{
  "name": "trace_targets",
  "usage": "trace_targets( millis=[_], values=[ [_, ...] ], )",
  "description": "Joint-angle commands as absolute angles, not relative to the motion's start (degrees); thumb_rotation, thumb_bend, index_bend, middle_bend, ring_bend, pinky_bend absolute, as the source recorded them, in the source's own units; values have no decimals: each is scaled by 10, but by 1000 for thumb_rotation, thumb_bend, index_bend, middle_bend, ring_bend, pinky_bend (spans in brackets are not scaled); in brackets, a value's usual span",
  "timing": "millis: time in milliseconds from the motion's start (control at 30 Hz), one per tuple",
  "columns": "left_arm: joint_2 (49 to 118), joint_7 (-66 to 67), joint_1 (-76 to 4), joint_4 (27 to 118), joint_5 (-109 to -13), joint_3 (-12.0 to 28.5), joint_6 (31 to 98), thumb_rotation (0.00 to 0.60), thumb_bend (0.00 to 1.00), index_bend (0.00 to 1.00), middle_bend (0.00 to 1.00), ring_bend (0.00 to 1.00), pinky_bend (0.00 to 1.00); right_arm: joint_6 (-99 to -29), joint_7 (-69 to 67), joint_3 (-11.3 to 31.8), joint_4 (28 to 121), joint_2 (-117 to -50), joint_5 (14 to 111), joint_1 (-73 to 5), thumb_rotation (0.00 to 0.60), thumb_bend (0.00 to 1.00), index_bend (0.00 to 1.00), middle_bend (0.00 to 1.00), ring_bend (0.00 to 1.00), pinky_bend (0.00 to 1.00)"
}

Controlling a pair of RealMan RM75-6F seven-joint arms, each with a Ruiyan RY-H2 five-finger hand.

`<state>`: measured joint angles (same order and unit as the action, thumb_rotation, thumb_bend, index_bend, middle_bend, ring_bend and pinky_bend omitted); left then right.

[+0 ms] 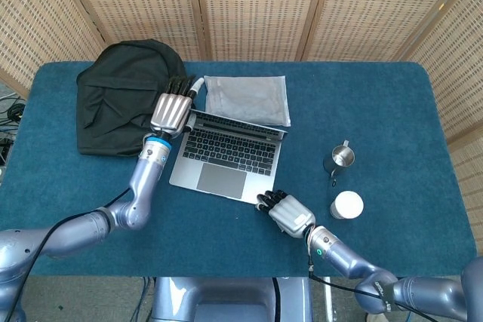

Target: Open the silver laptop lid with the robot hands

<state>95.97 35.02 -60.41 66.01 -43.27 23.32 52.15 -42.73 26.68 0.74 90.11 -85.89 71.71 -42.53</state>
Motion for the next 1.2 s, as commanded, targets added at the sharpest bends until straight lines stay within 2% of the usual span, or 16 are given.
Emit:
trace_targets(
  millis=[33,300,633,1000,1200],
  values=[
    [964,357,-618,646,-417,244,516,600,505,0,0,0,0,-426,264,6,901,-857,719,-427,600,1000,120,76,44,137],
    [970,374,-651,601,-401,249,505,600,486,0,0,0,0,-421,244,9,904,-847,728,-437,600,1000,120,76,43,137],
    [988,348,-680,528,-416,247,477,600,479,0,0,0,0,-413,219,5,905,-839,743,-446,600,1000,120,76,44,137],
    [1013,317,-699,448,-389,260,441,600,479,0,0,0,0,-409,192,-1,887,-839,748,-447,600,1000,120,76,44,137],
    [1016,309,-703,436,-396,259,440,600,479,0,0,0,0,-417,183,-3,881,-839,753,-444,600,1000,120,76,43,137]
  ],
)
